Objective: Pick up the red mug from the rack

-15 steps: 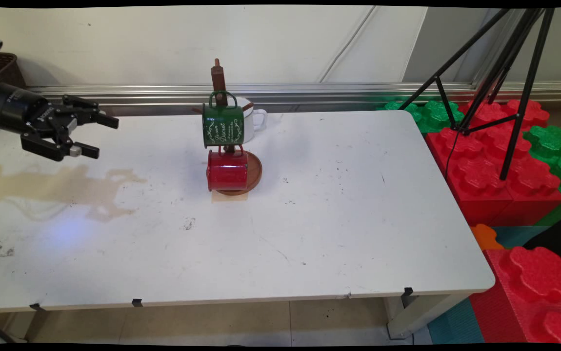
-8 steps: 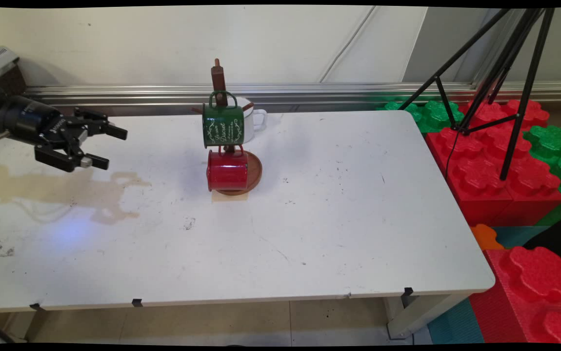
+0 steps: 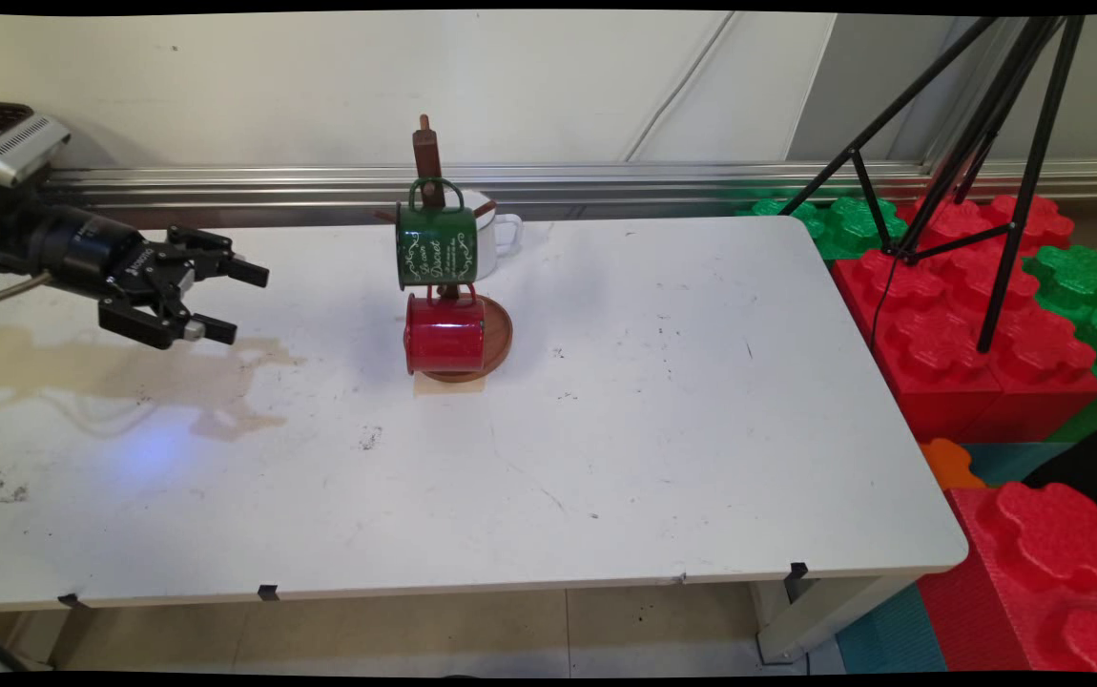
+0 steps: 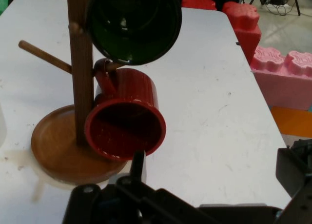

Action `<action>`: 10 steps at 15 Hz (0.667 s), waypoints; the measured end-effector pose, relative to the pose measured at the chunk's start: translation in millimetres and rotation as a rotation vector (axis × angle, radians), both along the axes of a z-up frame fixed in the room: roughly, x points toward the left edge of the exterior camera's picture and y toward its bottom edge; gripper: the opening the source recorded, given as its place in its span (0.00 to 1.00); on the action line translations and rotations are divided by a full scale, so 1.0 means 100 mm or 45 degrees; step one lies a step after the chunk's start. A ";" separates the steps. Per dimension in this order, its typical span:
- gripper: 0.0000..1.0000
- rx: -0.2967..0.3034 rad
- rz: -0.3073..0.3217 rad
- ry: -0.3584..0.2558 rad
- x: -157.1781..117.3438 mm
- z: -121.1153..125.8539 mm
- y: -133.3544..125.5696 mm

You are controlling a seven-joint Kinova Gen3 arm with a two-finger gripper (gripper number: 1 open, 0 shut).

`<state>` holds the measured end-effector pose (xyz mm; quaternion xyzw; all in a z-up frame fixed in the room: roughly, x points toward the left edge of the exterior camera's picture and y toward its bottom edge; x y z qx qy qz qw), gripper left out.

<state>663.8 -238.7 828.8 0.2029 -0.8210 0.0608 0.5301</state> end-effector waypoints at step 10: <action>1.00 0.044 0.021 0.003 -0.02 -0.36 0.00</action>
